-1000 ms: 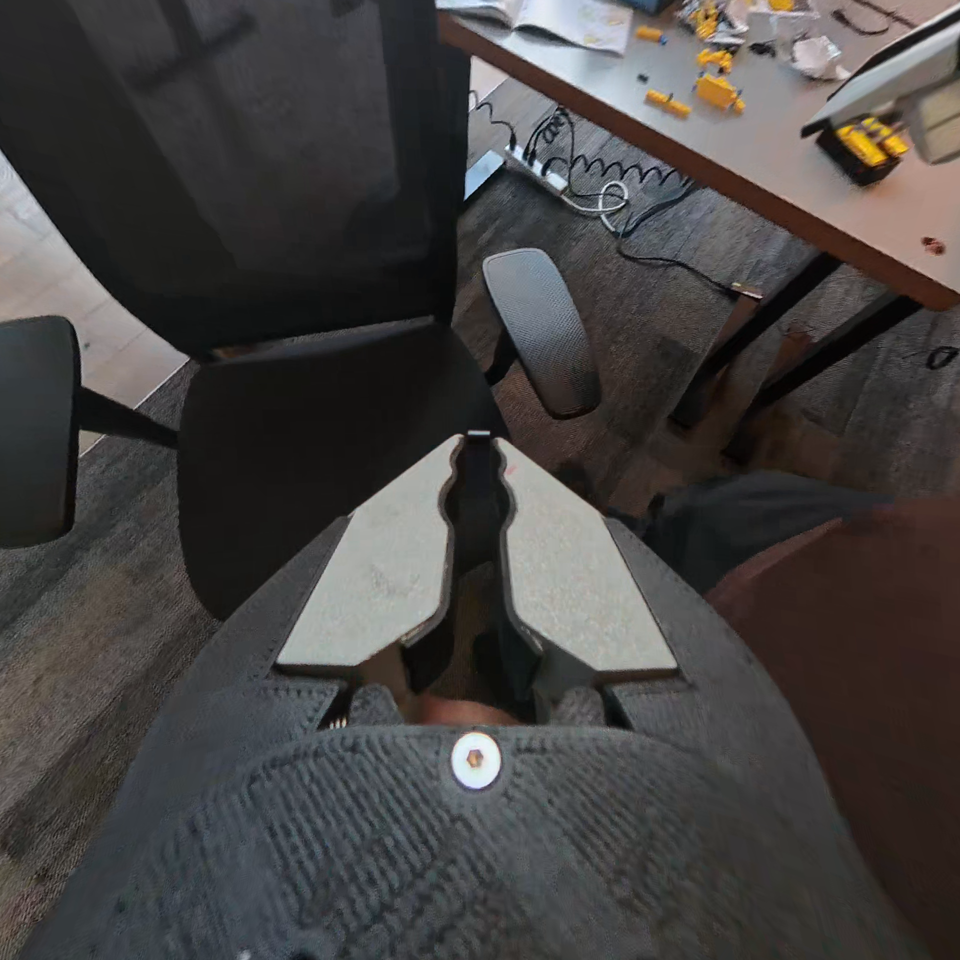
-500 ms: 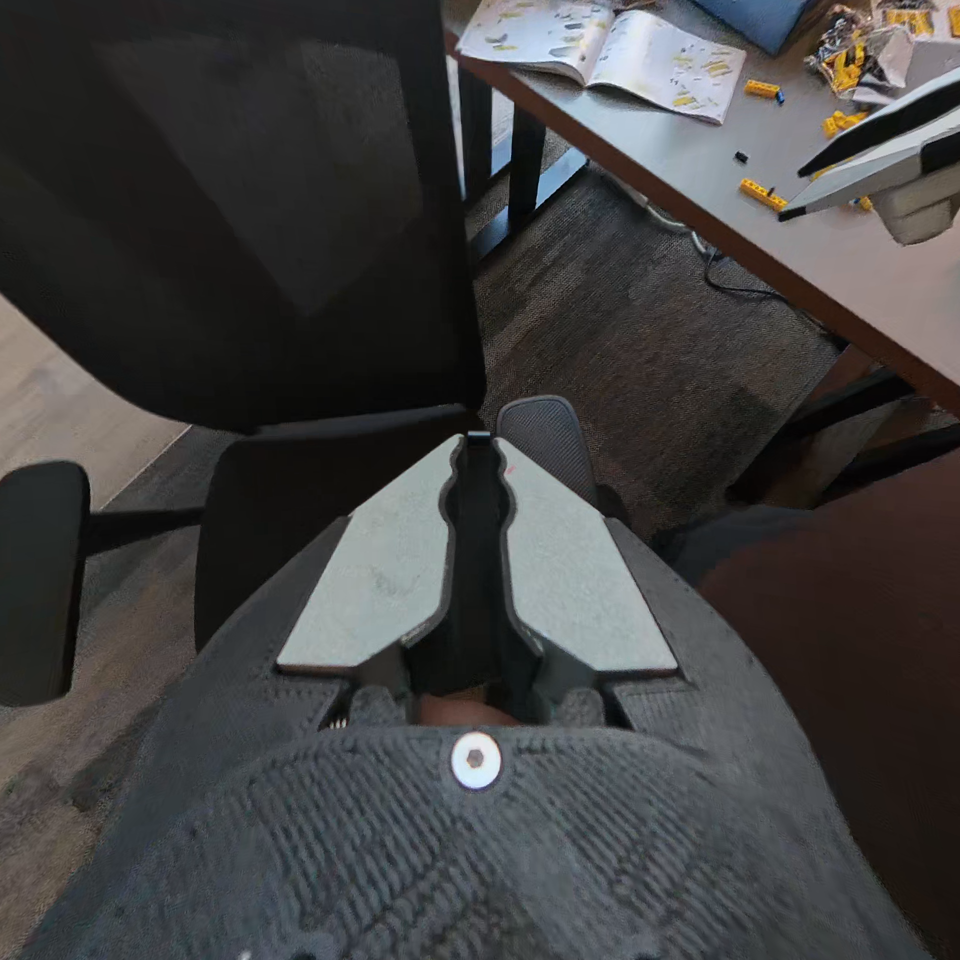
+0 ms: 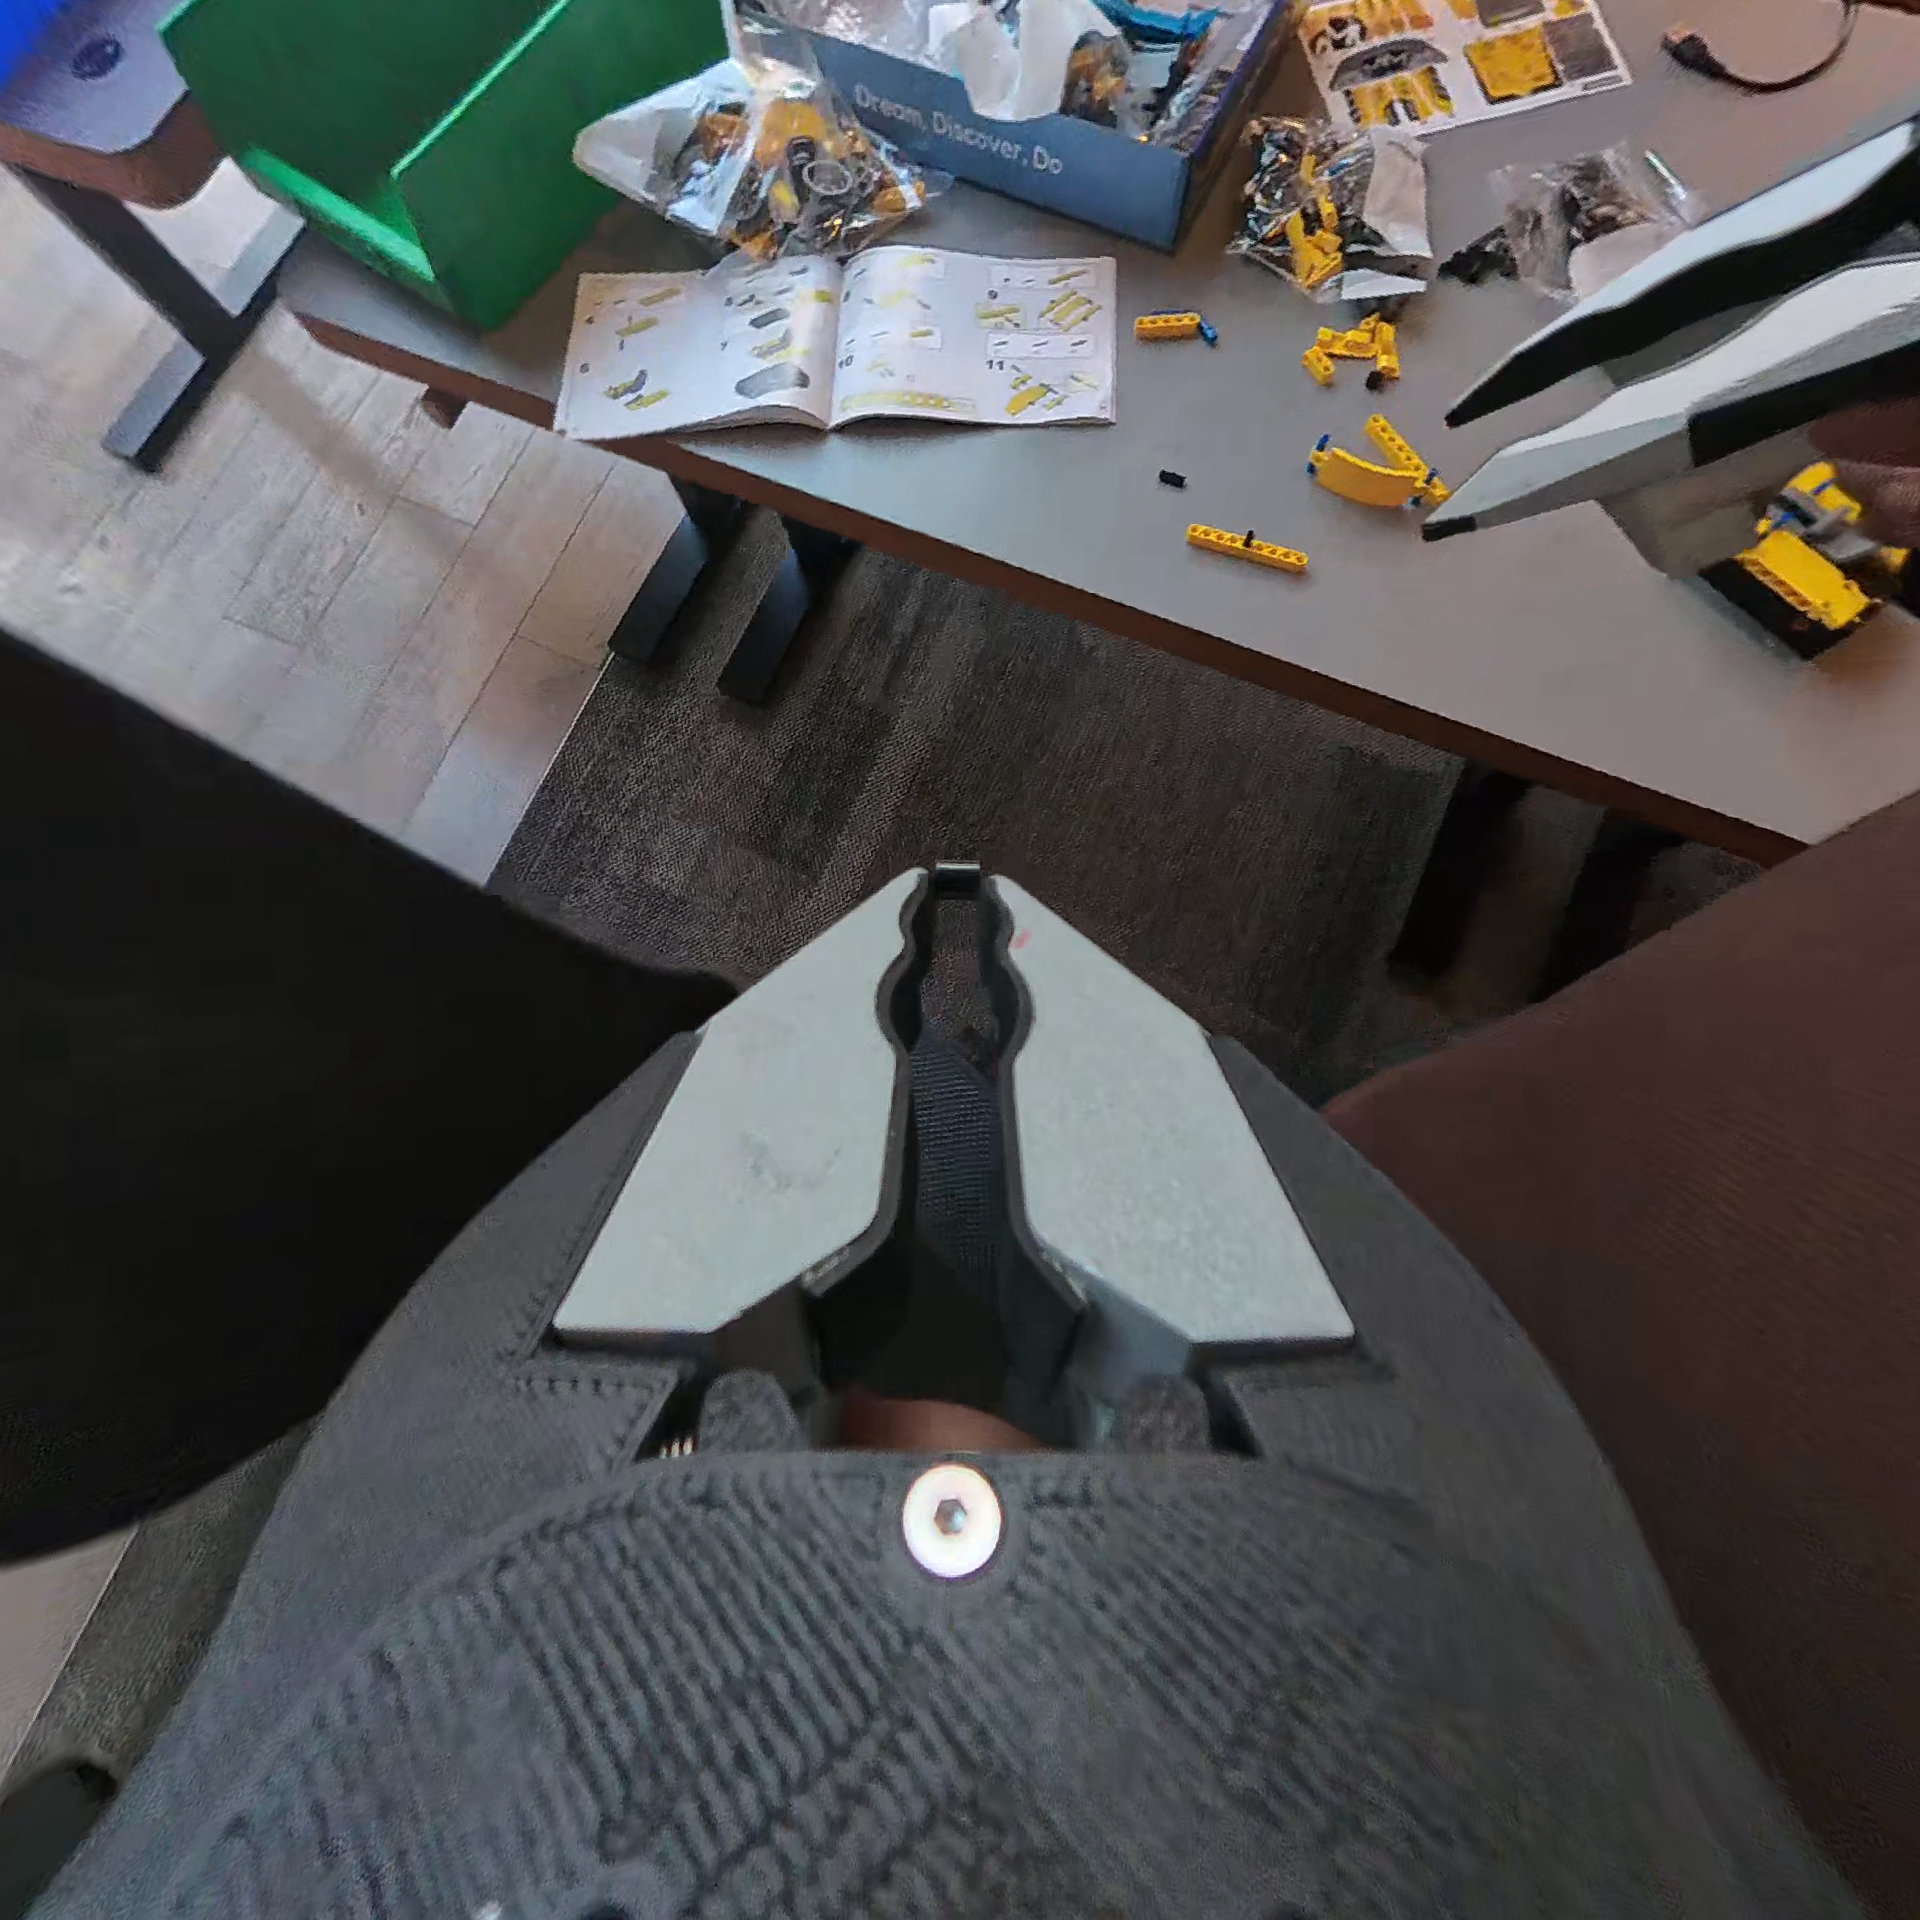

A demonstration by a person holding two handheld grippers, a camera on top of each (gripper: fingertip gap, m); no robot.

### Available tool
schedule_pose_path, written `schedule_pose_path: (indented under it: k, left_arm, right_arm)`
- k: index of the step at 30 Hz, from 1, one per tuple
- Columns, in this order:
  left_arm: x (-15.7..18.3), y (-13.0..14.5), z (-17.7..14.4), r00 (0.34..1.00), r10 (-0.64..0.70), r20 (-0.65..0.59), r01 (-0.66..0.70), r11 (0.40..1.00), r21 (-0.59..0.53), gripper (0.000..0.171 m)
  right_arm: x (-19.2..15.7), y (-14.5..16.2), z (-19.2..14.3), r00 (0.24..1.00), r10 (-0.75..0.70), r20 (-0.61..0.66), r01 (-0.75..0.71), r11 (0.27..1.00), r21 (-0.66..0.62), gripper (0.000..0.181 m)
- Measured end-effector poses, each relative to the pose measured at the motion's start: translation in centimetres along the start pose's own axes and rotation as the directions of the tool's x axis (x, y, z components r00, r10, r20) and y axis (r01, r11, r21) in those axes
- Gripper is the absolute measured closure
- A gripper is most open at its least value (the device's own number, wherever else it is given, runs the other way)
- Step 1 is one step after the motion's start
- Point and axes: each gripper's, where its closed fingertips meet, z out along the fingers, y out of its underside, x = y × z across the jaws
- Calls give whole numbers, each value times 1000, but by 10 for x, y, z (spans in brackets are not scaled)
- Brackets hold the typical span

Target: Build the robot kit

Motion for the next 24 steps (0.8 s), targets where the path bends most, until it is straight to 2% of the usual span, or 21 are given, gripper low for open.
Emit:
schedule_pose_path:
  k: [4,8,11,14,16,19,21,24]
  left_arm:
    - [15,-14,37,990,72,-124,-72,997,1,167]
    - [47,-41,84,947,149,-284,-142,989,47,167]
    - [84,-67,122,871,272,-408,-244,962,120,166]
    - [116,-84,162,765,415,-493,-361,910,206,166]
    - [128,-85,191,696,480,-534,-423,875,236,167]
    - [125,-71,229,617,539,-573,-523,825,213,167]
    - [111,-59,245,587,566,-580,-591,788,170,167]
    - [91,-45,248,539,600,-591,-675,727,123,166]
  right_arm:
    - [7,7,-19,994,89,-59,-86,995,52,129]
    - [29,36,-53,969,184,-166,-178,983,52,129]
    - [53,61,-88,922,250,-296,-242,968,66,129]
    - [75,90,-123,831,345,-437,-335,937,103,128]
    - [82,115,-142,750,417,-513,-412,902,130,129]
    - [77,141,-150,652,524,-549,-513,837,190,129]
    - [72,150,-143,616,566,-548,-543,809,225,129]
    - [67,150,-123,597,619,-510,-555,778,294,129]
